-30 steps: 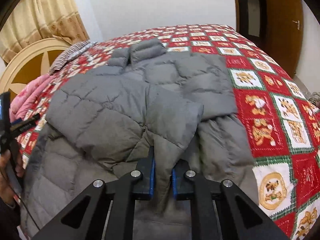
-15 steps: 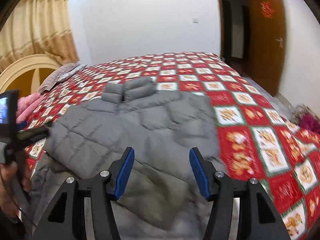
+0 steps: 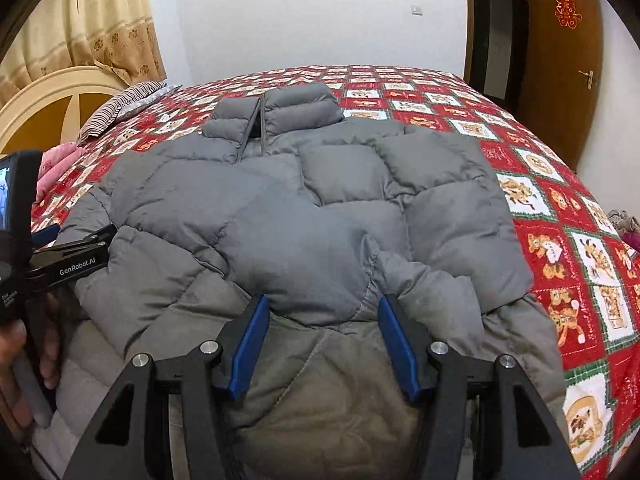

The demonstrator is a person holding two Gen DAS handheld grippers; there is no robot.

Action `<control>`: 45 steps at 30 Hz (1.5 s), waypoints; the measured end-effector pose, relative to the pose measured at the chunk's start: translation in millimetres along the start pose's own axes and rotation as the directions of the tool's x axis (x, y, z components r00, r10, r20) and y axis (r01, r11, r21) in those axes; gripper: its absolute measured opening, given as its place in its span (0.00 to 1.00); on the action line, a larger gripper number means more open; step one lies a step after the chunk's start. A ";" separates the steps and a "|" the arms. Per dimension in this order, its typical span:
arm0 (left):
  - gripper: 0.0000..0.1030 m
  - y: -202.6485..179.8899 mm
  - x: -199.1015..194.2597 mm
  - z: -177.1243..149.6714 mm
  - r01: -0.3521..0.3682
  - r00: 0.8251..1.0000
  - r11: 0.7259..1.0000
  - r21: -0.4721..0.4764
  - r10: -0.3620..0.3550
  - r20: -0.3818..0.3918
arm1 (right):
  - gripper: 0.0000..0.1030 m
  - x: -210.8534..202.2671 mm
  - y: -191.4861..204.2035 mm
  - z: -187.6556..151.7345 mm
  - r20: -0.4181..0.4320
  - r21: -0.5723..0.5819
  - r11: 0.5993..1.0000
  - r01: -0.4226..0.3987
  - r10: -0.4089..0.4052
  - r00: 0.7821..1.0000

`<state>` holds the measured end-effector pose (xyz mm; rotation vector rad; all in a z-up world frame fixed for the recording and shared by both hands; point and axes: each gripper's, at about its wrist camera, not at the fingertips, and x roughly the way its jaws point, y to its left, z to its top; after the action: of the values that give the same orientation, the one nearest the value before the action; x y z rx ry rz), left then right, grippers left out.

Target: Fold large clothes

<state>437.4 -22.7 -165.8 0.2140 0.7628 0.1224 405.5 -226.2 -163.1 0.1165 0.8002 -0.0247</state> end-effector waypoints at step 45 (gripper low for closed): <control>1.00 -45.0 -25.4 40.5 0.062 0.998 0.994 0.087 -0.060 -0.028 | 0.59 -33.6 11.8 27.6 0.047 -0.020 0.999 0.029 -0.028 0.999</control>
<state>448.8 -77.2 -131.0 0.2730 0.7995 0.0331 402.7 -218.4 -118.8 0.0844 0.7557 -0.0460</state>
